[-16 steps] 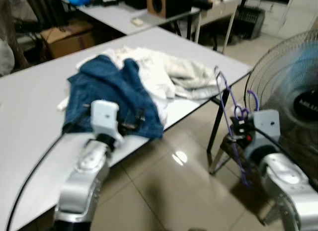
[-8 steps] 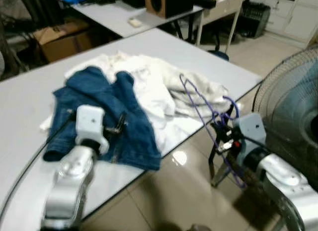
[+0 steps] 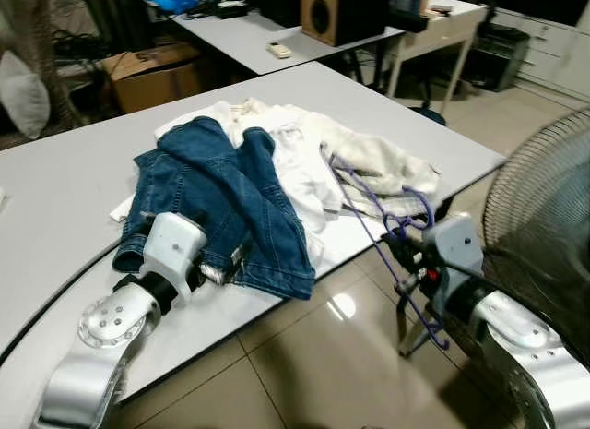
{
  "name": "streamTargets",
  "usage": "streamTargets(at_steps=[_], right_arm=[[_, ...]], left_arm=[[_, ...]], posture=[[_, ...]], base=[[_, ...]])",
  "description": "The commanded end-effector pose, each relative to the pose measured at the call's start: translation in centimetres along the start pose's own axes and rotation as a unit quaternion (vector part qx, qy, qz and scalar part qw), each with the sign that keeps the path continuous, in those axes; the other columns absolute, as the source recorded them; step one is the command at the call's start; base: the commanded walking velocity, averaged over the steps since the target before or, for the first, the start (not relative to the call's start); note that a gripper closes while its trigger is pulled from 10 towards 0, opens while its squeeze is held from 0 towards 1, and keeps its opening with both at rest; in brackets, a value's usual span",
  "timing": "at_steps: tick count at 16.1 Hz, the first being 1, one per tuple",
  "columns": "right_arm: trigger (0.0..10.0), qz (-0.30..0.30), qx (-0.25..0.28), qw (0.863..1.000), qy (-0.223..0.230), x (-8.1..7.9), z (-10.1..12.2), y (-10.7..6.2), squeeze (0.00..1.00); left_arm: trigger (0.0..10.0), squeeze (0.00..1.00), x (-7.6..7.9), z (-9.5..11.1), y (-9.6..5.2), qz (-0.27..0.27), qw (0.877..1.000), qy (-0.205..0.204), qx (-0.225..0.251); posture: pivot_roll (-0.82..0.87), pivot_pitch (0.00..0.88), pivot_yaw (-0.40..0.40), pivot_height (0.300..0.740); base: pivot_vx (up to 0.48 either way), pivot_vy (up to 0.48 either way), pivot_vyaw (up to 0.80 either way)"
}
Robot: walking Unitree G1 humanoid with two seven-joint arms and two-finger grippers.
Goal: Hang hanger
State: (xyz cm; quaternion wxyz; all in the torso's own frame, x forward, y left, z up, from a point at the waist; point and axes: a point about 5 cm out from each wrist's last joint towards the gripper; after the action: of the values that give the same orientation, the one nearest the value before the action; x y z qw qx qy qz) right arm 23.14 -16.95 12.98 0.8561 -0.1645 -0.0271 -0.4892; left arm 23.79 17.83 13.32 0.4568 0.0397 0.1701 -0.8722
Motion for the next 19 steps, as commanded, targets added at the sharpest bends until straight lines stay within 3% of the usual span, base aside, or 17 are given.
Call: streamTargets(at_steps=[1, 2, 3, 4, 5, 6, 8, 9, 10, 11, 14, 15, 19], right_arm=[[10.0, 0.009, -0.002, 1.0, -0.01, 0.2, -0.4, -0.2, 0.0], [10.0, 0.017, -0.004, 1.0, -0.016, 0.2, -0.6, -0.5, 0.0], [10.0, 0.02, -0.008, 0.999, -0.026, 0.3, -0.8, -0.8, 0.0], [10.0, 0.019, -0.01, 0.999, -0.033, 0.5, -1.0, -1.0, 0.0], [10.0, 0.016, -0.01, 0.999, -0.037, 0.6, -1.0, -1.0, 0.0], [10.0, 0.013, -0.007, 0.999, -0.04, 0.7, -0.8, -1.1, 0.0], [10.0, 0.014, -0.001, 0.999, -0.042, 0.5, -0.5, -1.3, 0.0], [10.0, 0.016, 0.001, 0.999, -0.043, 0.4, -0.4, -1.4, 0.0], [10.0, 0.019, 0.003, 0.999, -0.043, 0.1, -0.3, -1.4, 0.0], [10.0, 0.02, 0.003, 0.999, -0.043, 0.0, -0.2, -1.4, 0.0], [10.0, 0.023, 0.005, 0.999, -0.042, -0.1, 0.0, -1.2, 0.0], [10.0, 0.025, 0.005, 0.999, -0.043, -0.1, 0.1, -1.2, 0.0], [10.0, 0.029, 0.005, 0.999, -0.043, -0.2, 0.3, -1.2, 0.0]], left_arm=[[10.0, 1.0, 0.1, -0.4, 0.0, -0.031, 0.999, 0.033, -0.023], [10.0, 1.0, 0.1, -0.8, -0.2, -0.058, 0.996, 0.057, -0.043], [10.0, 0.41, -0.1, -1.2, 0.0, -0.079, 0.991, 0.092, -0.064], [10.0, 0.08, -0.3, -1.3, 0.3, -0.087, 0.987, 0.115, -0.072], [10.0, 0.0, -0.5, -1.4, 0.7, -0.092, 0.984, 0.131, -0.079], [10.0, 0.0, -0.9, -1.6, 1.0, -0.091, 0.978, 0.162, -0.094], [10.0, 0.0, -1.2, -2.1, 1.2, -0.093, 0.974, 0.172, -0.111], [7.6, 0.0, -1.4, -2.4, 1.3, -0.094, 0.973, 0.175, -0.117], [0.0, 0.0, -1.5, -3.1, 1.1, -0.105, 0.97, 0.174, -0.134], [0.0, 0.0, -1.5, -3.3, 1.1, -0.107, 0.969, 0.173, -0.138], [0.0, 0.0, -3.0, -4.4, 1.7, -0.038, 0.973, 0.165, -0.159], [0.0, 0.0, -3.3, -4.4, 1.9, -0.011, 0.981, 0.128, -0.144], [0.7, 0.0, -3.1, -4.1, 2.4, 0.015, 0.991, 0.083, -0.101]], posture=[[-0.17, 0.0, 0.058, 0.74], [-0.17, 0.0, 0.058, 0.74], [-0.17, 0.0, 0.06, 0.74], [-0.17, 0.0, 0.06, 0.74], [-0.17, 0.0, 0.06, 0.74], [-0.19, 0.0, 0.073, 0.74], [-0.19, 0.0, 0.076, 0.74], [-0.2, 0.0, 0.077, 0.74], [-0.2, 0.0, 0.077, 0.74], [-0.2, 0.0, 0.077, 0.74], [-0.19, 0.003, 0.073, 0.74], [-0.19, 0.005, 0.075, 0.74], [-0.2, 0.01, 0.064, 0.74]], base=[[0.0, 0.0, 0.0], [0.0, 0.0, 0.0], [0.0, 0.0, 0.0], [0.0, 0.0, 0.0], [0.0, 0.0, 0.0], [0.0, 0.0, 0.0], [0.0, 0.0, 0.0], [0.0, 0.0, 0.0], [0.0, 0.0, 0.0], [0.0, 0.0, 0.0], [0.0, 0.0, 0.0], [0.0, 0.0, 0.0], [0.0, 0.0, 0.0]])
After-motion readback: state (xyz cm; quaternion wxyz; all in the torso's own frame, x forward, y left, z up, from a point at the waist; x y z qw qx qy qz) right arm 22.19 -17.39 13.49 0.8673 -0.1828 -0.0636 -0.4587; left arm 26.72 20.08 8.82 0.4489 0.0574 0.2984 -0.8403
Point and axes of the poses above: a point about 5 cm out from each wrist's last joint towards the gripper, its own y axis pointing out of the wrist towards the gripper, its own z axis along the axis of the wrist's last joint, x = y × z, and after that the axes turned 3 degrees about -y, right-handed
